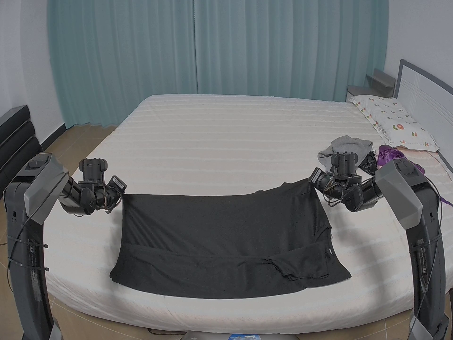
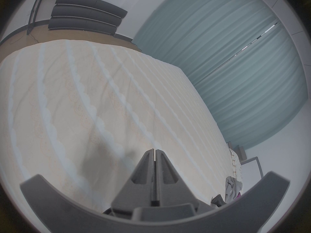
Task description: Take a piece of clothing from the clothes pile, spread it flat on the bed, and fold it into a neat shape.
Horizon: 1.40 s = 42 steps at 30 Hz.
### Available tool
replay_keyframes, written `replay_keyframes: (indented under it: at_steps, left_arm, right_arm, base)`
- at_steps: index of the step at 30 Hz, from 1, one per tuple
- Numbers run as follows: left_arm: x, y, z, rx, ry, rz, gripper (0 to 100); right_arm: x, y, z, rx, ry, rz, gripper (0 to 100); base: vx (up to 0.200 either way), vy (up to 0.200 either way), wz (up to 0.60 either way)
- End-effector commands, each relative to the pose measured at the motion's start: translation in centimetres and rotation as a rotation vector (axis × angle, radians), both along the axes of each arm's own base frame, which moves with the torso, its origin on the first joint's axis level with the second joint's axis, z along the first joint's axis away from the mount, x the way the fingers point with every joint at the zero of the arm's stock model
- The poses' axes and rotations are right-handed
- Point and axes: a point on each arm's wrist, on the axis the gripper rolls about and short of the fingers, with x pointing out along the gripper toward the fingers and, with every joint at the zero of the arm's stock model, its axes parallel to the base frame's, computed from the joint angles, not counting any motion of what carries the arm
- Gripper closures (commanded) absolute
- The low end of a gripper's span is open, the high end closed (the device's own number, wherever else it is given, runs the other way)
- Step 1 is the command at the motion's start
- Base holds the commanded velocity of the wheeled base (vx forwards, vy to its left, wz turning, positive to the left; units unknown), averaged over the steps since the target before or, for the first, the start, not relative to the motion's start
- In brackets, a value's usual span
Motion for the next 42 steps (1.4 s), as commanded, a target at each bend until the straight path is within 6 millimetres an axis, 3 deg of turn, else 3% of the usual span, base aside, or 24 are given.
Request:
replay_keyframes:
  at_steps: [1,11,17,23,32,36,42]
  left_arm:
    - [-0.1,0.1,-0.1,0.001,0.002,0.001,100]
    - [-0.8,-0.1,-0.6,0.002,0.035,-0.009,100]
    - [-2.3,-0.3,0.6,-0.006,0.038,-0.035,100]
    - [-3.0,-0.4,0.4,0.000,0.007,-0.039,100]
    - [-3.4,-0.4,0.2,0.016,-0.016,-0.047,100]
    - [-4.5,-0.5,-0.6,0.015,0.027,-0.052,100]
    - [-5.9,-0.6,-0.1,0.014,0.025,-0.052,100]
  right_arm:
    - [-0.2,-0.1,0.3,0.002,-0.010,-0.003,100]
    - [-1.3,0.0,-0.7,-0.017,0.042,0.019,100]
    - [-2.7,-0.4,1.0,0.002,0.056,0.057,100]
    - [-3.7,-0.4,2.2,0.019,0.060,0.062,100]
    - [-4.5,-0.7,1.6,0.043,0.062,0.046,100]
    - [-5.5,-0.8,1.3,0.050,0.078,0.059,100]
    - [-7.1,-1.1,2.0,0.070,0.095,0.096,100]
  base:
    - [0.000,0.000,0.00]
    - [0.000,0.000,0.00]
    - [0.000,0.000,0.00]
    - [0.000,0.000,0.00]
    - [0.000,0.000,0.00]
    - [0.000,0.000,0.00]
    - [0.000,0.000,0.00]
